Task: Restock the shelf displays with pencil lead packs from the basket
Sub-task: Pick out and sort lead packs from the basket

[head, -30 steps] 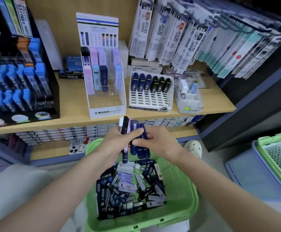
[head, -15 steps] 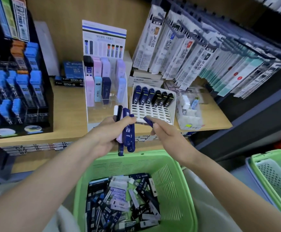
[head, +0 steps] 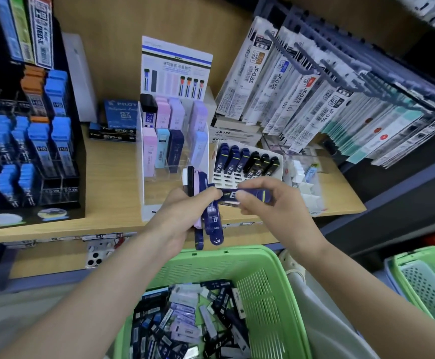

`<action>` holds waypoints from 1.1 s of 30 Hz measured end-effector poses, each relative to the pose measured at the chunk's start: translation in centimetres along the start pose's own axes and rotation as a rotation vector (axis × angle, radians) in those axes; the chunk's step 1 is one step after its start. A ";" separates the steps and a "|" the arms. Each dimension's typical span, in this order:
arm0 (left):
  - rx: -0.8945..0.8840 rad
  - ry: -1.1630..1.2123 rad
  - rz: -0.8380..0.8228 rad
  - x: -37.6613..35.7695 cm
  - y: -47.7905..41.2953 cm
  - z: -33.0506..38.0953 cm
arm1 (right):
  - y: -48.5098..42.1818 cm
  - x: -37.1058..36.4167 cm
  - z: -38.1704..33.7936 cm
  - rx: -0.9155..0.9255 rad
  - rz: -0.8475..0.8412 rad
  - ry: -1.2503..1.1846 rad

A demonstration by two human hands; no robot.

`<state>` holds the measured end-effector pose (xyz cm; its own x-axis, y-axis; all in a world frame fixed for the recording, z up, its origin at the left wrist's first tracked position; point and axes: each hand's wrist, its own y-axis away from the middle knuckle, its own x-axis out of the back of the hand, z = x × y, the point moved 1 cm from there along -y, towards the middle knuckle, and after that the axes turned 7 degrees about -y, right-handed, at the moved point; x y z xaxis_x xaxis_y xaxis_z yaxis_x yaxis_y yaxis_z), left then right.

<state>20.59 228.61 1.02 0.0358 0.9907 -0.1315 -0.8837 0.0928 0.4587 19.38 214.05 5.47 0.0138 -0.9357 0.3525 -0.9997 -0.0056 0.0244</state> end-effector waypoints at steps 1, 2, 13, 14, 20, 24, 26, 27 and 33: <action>-0.002 0.006 0.004 -0.1 -0.1 -0.1 | -0.1 0.0 0.1 -0.021 0.029 -0.110; -0.001 0.003 0.013 -0.1 -0.2 -0.3 | -0.2 0.0 0.2 -0.033 0.062 -0.199; 0.000 -0.037 0.098 1.0 -1.4 -1.0 | -7.4 3.3 3.9 0.113 0.285 0.374; -0.002 -0.039 0.099 1.0 -1.5 -0.9 | -8.0 3.2 4.1 0.128 0.268 0.442; 0.012 -0.052 0.088 1.0 -1.6 -0.9 | -10.9 2.7 4.9 0.164 0.162 0.678; 0.029 -0.036 0.091 0.9 -2.0 -1.0 | -11.8 2.8 4.9 0.180 0.096 0.761; 0.036 -0.026 0.094 0.9 -2.1 -1.0 | -12.2 3.0 4.8 0.194 0.067 0.793; 0.038 -0.019 0.096 0.8 -2.2 -1.0 | -12.3 3.1 4.8 0.191 0.044 0.800; 0.048 -0.004 0.094 0.6 -2.6 -1.0 | -12.9 3.5 5.3 0.223 -0.023 0.858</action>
<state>22.41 228.88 -1.17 -0.0438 0.9956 -0.0822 -0.8600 0.0043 0.5103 32.25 209.02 1.43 -0.0446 -0.3484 0.9363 -0.9784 -0.1740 -0.1114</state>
